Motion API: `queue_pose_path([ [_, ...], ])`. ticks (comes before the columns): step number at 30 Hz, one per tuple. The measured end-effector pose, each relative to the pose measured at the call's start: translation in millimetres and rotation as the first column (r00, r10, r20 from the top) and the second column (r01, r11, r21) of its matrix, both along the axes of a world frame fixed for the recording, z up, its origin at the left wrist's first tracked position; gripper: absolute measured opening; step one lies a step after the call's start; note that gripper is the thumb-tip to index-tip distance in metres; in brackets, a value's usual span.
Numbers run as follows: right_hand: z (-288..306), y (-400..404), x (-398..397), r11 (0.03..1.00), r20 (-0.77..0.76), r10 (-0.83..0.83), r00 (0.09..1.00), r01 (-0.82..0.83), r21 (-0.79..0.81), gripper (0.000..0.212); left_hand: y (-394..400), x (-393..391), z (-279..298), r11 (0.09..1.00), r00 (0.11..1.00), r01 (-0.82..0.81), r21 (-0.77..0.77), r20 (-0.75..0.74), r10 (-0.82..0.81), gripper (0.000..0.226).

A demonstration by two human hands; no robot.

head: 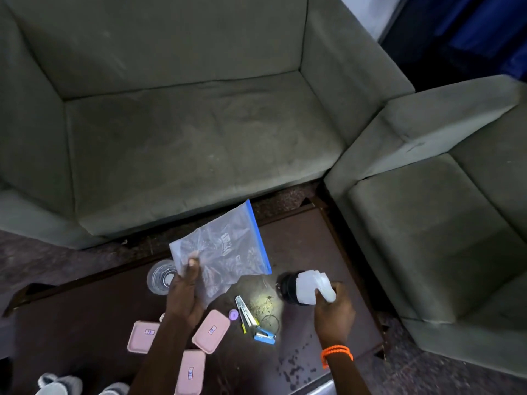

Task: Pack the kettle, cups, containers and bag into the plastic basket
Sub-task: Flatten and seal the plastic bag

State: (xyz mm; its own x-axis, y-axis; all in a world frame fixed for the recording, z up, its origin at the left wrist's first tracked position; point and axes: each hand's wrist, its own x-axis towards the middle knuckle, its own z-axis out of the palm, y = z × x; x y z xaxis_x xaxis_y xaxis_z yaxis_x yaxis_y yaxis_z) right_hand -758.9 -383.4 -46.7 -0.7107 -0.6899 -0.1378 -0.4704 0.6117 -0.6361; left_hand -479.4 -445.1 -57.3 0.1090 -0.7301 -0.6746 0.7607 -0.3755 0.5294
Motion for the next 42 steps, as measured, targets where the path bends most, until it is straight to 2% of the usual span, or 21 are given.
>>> queue_pose_path([
  [2,-9,0,3,1.0,0.012,0.004,1.0,-0.004,0.026,0.014,3,-4,-3,1.0,1.0,0.019,-0.004,0.003,-0.019,0.03],
  [5,-23,-1,4,0.998,0.061,0.012,0.998,-0.016,0.06,0.022,8,-7,-8,0.999,0.999,0.045,0.011,0.006,-0.045,0.028],
  [7,-25,-1,5,1.0,0.078,0.004,0.997,-0.004,-0.002,0.026,11,-9,-11,0.997,0.997,0.072,0.012,0.012,-0.072,0.028],
  [10,-30,0,5,0.993,-0.021,0.049,0.999,-0.051,-0.109,0.021,16,-11,-18,0.992,0.992,0.121,0.021,0.025,-0.121,0.022],
  [14,-31,-1,-1,0.993,-0.003,0.112,0.994,-0.112,-0.029,0.013,21,-14,-21,0.99,0.989,0.142,0.01,0.034,-0.142,0.023],
  [16,-20,-6,5,0.998,-0.097,0.065,0.993,-0.063,0.025,0.028,22,-16,-21,0.992,0.992,0.123,0.004,0.023,-0.123,0.023],
  [18,1,-11,18,0.998,-0.174,0.015,0.985,-0.025,-0.053,0.04,23,-16,-22,0.994,0.994,0.105,0.001,-0.001,-0.105,0.024],
  [19,15,-14,30,0.991,-0.099,0.02,0.995,-0.033,-0.129,0.039,23,-15,-23,0.995,0.995,0.095,0.003,-0.012,-0.095,0.025],
  [20,28,-17,43,0.981,0.068,0.067,0.995,-0.053,-0.187,0.036,23,-15,-23,0.996,0.996,0.084,0.004,-0.017,-0.084,0.028],
  [21,39,-20,57,0.976,0.307,0.132,0.943,-0.069,-0.209,0.037,23,-15,-22,0.997,0.997,0.071,0.007,-0.019,-0.071,0.032],
  [22,45,-24,72,0.976,0.557,0.18,0.811,-0.077,-0.203,0.04,23,-16,-19,0.999,0.999,0.053,0.013,-0.015,-0.052,0.036],
  [23,49,-28,88,0.979,0.75,0.194,0.632,-0.08,-0.186,0.042,23,-14,-15,1.0,1.0,0.026,0.015,-0.005,-0.026,0.036],
  [24,49,-32,102,0.984,0.869,0.176,0.463,-0.057,-0.17,0.043,23,-14,-10,1.0,1.0,0.004,0.014,-0.004,-0.004,0.034],
  [25,49,-37,114,0.988,0.932,0.141,0.333,0.005,-0.151,0.04,23,-12,-6,1.0,1.0,-0.011,0.006,-0.014,0.011,0.032],
  [27,45,-49,132,0.982,0.976,0.055,0.209,0.163,-0.09,0.032,24,1,4,0.999,0.999,-0.028,-0.029,-0.02,0.028,0.034],
  [29,43,-65,143,0.972,0.98,0.018,0.199,0.225,-0.064,0.031,29,26,8,0.998,0.999,-0.021,-0.066,0.022,0.022,0.043],
  [31,44,-81,153,0.985,0.979,0.046,0.201,0.157,-0.078,0.03,40,55,11,0.995,0.999,0.042,-0.089,0.024,-0.04,0.047],
  [35,53,-103,189,0.978,0.984,0.142,0.106,-0.168,-0.123,0.022,65,119,19,0.992,0.994,0.106,-0.064,0.002,-0.106,0.033],
  [38,60,-111,225,0.904,0.967,0.236,0.09,-0.386,-0.185,0.021,74,175,31,0.998,0.998,-0.002,-0.061,-0.061,-0.002,0.061],
  [39,62,-111,237,0.875,0.96,0.268,0.084,-0.438,-0.206,0.019,76,191,38,0.998,1.0,0.0,-0.064,-0.028,-0.002,0.063],
  [42,66,-105,279,0.806,0.937,0.341,0.074,-0.536,-0.251,0.016,87,229,53,0.983,0.962,0.171,-0.068,0.229,-0.152,0.037],
])
